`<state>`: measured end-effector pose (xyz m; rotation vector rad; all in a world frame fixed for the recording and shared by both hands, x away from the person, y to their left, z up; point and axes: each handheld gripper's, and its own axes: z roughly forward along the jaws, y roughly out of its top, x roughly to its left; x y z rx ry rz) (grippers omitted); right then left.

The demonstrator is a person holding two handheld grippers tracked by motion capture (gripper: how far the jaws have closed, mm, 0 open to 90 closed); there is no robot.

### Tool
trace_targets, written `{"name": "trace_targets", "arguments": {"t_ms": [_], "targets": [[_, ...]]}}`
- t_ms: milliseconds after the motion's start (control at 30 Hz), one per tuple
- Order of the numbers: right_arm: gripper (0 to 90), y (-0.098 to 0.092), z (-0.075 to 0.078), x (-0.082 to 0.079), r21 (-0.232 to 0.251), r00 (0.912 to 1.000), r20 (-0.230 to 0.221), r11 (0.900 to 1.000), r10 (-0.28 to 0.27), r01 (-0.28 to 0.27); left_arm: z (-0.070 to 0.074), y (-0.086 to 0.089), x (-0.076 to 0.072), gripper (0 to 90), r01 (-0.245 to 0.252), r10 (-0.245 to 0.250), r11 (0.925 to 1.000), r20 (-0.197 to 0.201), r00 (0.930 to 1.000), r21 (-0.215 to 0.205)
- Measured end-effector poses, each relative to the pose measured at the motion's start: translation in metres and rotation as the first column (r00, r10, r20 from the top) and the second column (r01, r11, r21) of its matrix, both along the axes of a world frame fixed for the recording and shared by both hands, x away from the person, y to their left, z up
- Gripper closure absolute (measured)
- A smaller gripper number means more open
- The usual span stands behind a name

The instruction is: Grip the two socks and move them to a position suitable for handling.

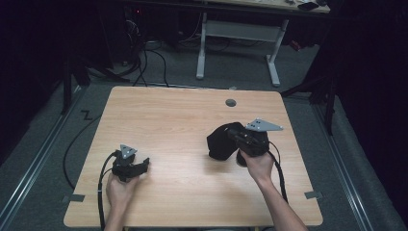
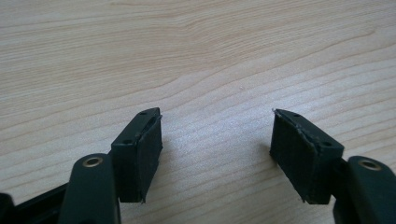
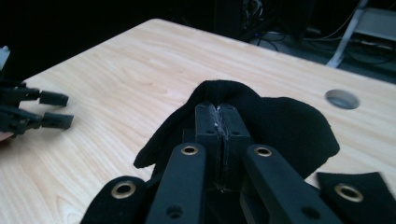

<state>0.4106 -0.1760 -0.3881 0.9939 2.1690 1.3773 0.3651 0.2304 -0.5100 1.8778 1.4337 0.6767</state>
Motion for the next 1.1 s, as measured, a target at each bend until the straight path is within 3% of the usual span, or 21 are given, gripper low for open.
{"name": "trace_targets", "arguments": {"t_ms": [200,367,567,600,933,1100], "targets": [[88.6,0.013,-0.013,-0.004,0.003,0.999,-0.028,0.999,0.033,-0.033,0.0,0.0,0.0,31.8,0.0,0.0,1.0,-0.002,1.0,0.003],[88.5,0.028,-0.025,0.001,-0.004,0.9974,-0.051,0.999,0.051,-0.051,0.0,-0.001,0.0,31.7,-0.001,0.001,1.0,-0.002,1.0,0.004],[88.3,0.041,-0.041,0.011,-0.037,0.9956,-0.078,0.998,0.052,-0.055,0.0,-0.001,0.0,30.0,0.004,-0.004,1.0,-0.004,1.0,0.006],[88.1,0.047,-0.05,0.016,-0.063,0.9943,-0.096,0.997,0.046,-0.053,0.0,-0.001,0.0,30.0,0.004,-0.004,1.0,-0.005,1.0,0.006],[86.7,0.057,-0.085,0.027,-0.12,0.9855,-0.167,0.992,0.027,-0.048,0.0,-0.005,-0.001,27.7,0.008,-0.008,1.0,-0.01,0.9999,0.003],[73.0,0.063,-0.097,0.024,-0.135,0.9833,-0.175,0.988,0.052,-0.076,0.006,-0.027,-0.004,26.4,0.06,-0.06,0.9981,-0.001,0.9982,-0.012]]}}
